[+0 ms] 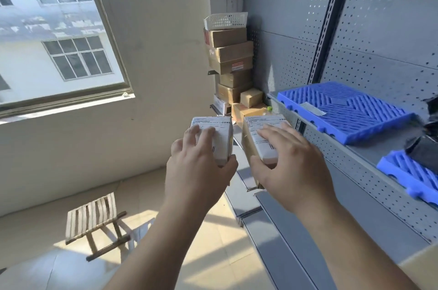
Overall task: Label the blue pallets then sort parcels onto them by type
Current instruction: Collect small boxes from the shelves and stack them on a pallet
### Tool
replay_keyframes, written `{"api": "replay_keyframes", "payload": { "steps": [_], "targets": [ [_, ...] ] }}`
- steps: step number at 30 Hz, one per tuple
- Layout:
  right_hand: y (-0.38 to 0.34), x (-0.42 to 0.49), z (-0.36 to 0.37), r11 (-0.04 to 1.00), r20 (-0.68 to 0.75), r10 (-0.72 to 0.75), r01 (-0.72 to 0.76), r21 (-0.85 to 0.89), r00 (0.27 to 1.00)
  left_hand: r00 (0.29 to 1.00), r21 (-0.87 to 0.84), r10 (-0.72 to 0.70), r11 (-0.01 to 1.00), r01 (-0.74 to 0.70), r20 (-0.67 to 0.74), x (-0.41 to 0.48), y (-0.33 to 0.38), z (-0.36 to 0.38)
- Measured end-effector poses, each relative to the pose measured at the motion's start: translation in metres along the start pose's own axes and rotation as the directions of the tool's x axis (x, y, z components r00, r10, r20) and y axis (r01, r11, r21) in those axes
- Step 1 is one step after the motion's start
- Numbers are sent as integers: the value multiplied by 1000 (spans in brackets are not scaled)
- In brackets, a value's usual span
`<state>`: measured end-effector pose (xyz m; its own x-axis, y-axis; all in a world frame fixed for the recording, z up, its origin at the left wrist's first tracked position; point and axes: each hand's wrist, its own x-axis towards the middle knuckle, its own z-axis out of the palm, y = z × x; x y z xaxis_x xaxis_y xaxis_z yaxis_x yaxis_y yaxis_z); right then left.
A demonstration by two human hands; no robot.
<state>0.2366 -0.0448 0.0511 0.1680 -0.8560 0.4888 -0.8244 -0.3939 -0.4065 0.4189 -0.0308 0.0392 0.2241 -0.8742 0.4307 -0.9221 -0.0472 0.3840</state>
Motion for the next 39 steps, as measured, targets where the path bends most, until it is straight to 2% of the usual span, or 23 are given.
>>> {"api": "replay_keyframes", "payload": {
  "steps": [9, 15, 22, 26, 29, 33, 39],
  "targets": [
    [92, 132, -15, 997, -203, 69, -76, -26, 977, 988, -58, 117, 991, -123, -103, 152, 79, 73],
    [148, 170, -23, 980, -304, 154, -185, -75, 940, 971, -161, 236, 957, -241, -49, 221, 128, 123],
    [210, 196, -30, 879, -434, 324, -437, -190, 841, 910, -295, 412, 876, -382, 42, 289, 184, 193],
    [235, 213, -27, 787, -500, 412, -574, -227, 762, 839, -355, 538, 801, -482, 75, 324, 213, 230],
    [249, 221, -19, 720, -546, 436, -642, -265, 715, 759, -412, 642, 724, -553, 111, 345, 231, 257],
    [261, 225, -4, 620, -583, 478, -723, -306, 657, 682, -484, 717, 652, -584, 141, 358, 254, 284],
    [267, 226, 14, 500, -640, 507, -802, -328, 578, 523, -550, 827, 541, -637, 206, 364, 277, 306]
  ]
}}
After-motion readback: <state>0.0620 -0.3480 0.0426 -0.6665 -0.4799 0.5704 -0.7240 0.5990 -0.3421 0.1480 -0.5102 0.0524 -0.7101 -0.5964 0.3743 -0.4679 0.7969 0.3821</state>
